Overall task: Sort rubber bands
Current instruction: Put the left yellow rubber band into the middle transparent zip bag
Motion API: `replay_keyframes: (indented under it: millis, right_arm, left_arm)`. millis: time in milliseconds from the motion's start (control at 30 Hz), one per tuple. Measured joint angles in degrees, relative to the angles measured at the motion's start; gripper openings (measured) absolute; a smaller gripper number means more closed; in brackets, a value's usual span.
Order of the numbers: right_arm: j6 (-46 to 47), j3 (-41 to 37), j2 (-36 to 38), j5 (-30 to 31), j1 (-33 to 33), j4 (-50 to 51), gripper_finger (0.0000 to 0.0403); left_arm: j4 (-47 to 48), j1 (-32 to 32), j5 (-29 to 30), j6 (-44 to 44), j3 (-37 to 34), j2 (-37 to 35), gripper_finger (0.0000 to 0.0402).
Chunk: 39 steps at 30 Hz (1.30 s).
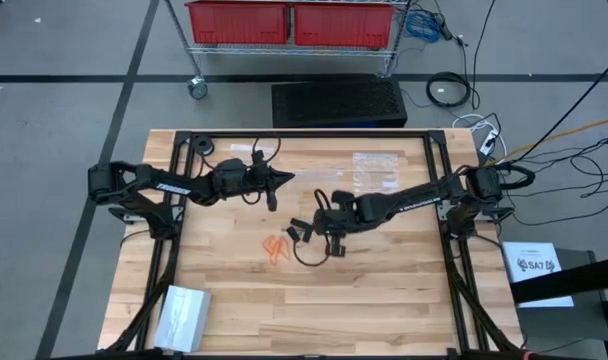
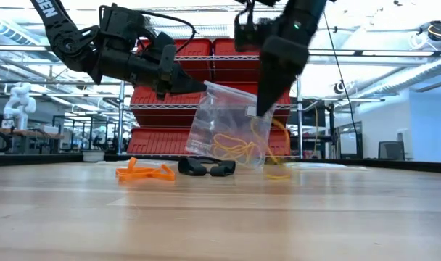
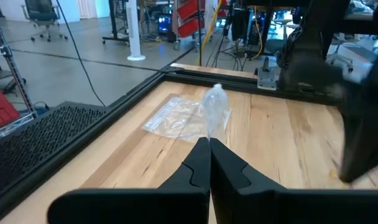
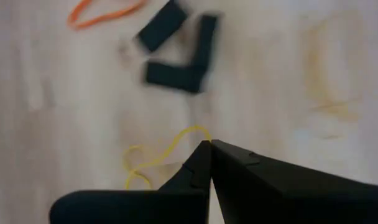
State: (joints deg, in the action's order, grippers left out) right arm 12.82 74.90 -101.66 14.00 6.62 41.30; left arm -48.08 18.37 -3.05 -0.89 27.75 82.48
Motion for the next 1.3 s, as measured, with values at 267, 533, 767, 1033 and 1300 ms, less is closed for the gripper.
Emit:
replay_keyframes:
  millis: [267,533,767,1033,1300]
  right_arm:
    - [-4.6,13.8,0.1,8.7,-2.9,11.3,0.0]
    - [-8.1,25.3,0.3,10.5,-5.3,16.2,0.0]
    - [-12.2,31.3,0.3,15.3,-7.4,17.9,0.0]
    - [-16.7,34.5,0.3,16.9,-9.3,18.8,0.0]
    - [-18.6,36.2,0.3,19.1,-10.1,19.3,0.0]
  left_arm:
    - [-0.2,0.0,0.0,0.3,0.0,0.0,0.0]
    - [-0.2,0.0,0.0,0.3,0.0,0.0,0.0]
    - [-0.3,0.0,-1.4,0.3,0.0,0.0,0.0]
    - [-0.4,0.0,-1.9,0.3,0.0,0.0,0.0]
    - [-0.4,0.0,-1.9,0.3,0.0,0.0,0.0]
